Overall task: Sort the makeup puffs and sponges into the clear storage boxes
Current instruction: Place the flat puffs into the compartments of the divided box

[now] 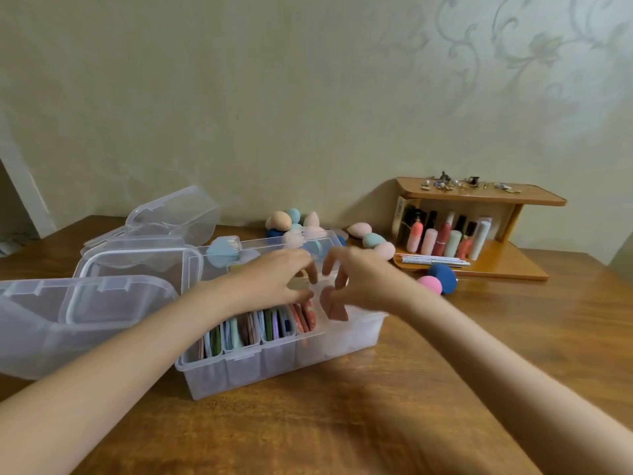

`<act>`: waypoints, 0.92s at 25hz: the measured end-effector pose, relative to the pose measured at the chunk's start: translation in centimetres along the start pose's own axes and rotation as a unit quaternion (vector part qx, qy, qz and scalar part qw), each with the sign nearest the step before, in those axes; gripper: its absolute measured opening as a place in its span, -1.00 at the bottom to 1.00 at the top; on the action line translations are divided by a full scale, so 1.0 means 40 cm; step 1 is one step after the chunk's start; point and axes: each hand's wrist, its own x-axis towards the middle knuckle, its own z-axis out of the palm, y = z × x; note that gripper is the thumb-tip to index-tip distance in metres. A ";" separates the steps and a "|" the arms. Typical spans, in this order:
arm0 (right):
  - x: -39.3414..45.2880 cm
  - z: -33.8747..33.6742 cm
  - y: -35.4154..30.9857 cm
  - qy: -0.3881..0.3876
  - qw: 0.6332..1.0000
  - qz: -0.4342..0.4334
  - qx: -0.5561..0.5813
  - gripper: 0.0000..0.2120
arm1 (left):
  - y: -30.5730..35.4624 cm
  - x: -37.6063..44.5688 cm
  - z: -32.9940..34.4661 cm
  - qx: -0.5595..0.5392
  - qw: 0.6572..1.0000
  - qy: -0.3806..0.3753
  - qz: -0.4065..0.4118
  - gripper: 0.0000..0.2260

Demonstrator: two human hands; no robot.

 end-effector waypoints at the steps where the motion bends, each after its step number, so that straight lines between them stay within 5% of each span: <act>1: -0.009 0.022 -0.001 -0.001 1.000 -0.002 -0.012 -0.73 | -0.002 -0.002 -0.002 0.004 1.000 -0.004 0.003 -0.88; 8: -0.009 -0.012 0.001 -0.006 0.999 -0.040 -0.016 -0.84 | 0.010 -0.011 -0.004 -0.041 0.999 -0.003 0.036 -0.81; 13: 0.140 -0.107 0.088 0.086 0.994 0.032 0.057 -0.83 | -0.001 0.009 -0.002 -0.001 0.995 -0.072 0.072 -0.76; 23: 0.460 0.025 0.256 0.041 0.986 0.122 -0.104 -0.71 | -0.040 0.051 -0.011 -0.061 0.984 -0.159 0.048 -0.81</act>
